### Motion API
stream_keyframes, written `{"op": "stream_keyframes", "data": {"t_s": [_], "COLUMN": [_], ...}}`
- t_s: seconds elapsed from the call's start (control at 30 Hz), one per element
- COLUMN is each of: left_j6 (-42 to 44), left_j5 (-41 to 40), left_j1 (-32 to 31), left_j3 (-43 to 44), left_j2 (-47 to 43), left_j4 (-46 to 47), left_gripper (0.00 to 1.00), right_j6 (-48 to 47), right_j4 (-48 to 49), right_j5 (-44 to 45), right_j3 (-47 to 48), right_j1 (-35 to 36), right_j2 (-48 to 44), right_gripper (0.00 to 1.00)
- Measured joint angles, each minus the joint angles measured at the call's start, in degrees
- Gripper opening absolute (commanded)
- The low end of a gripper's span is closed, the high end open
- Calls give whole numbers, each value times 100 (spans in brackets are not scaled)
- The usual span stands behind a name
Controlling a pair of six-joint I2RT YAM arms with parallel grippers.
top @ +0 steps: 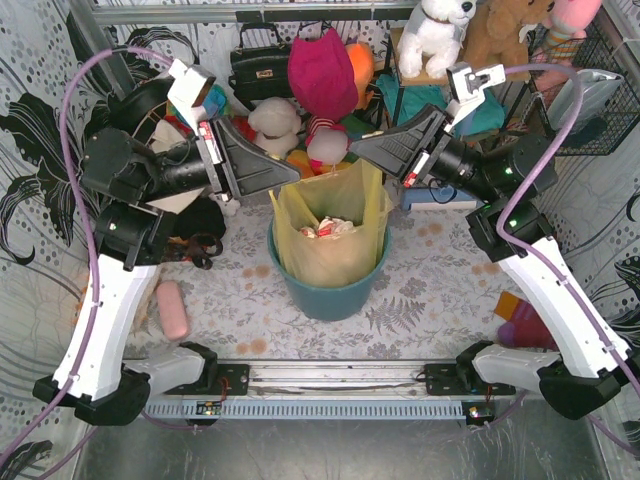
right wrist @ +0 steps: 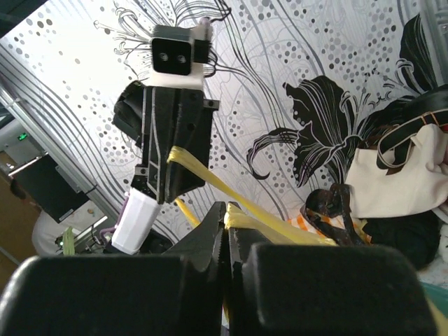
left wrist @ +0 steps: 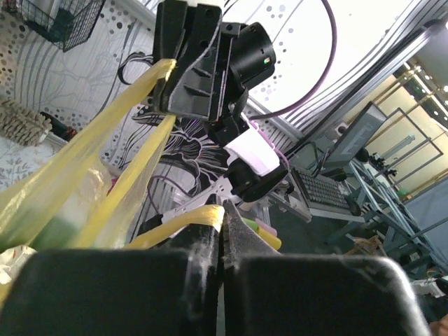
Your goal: Tie the trash bag
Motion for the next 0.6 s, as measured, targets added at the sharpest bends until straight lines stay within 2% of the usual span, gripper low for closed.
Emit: {"op": "stream_keyframes", "data": {"t_s": [0.2, 0.3, 0.33, 0.4, 0.47, 0.6], "left_j6": [76, -15, -35, -52, -50, -57], "left_j5": [-90, -199, -229, -293, -365, -466], "left_j1": [0, 0, 0, 2, 2, 39], "left_j3": [798, 883, 868, 715, 361, -378], "left_j2": [332, 439, 450, 424, 299, 50], "left_j4": [-221, -151, -144, -85, -26, -37], "left_gripper": [0, 8, 14, 35, 47, 62], "right_j6": [-109, -127, -127, -144, -177, -195], "right_j4": [-391, -400, -407, -407, -450, -651], "right_j5": [310, 452, 479, 555, 619, 664], "right_j3": [544, 664, 662, 560, 328, -166], "right_j1": [-2, -2, -2, 0, -2, -2], "right_j2": [131, 149, 138, 83, -26, -201], "right_gripper": [0, 2, 11, 27, 42, 51]}}
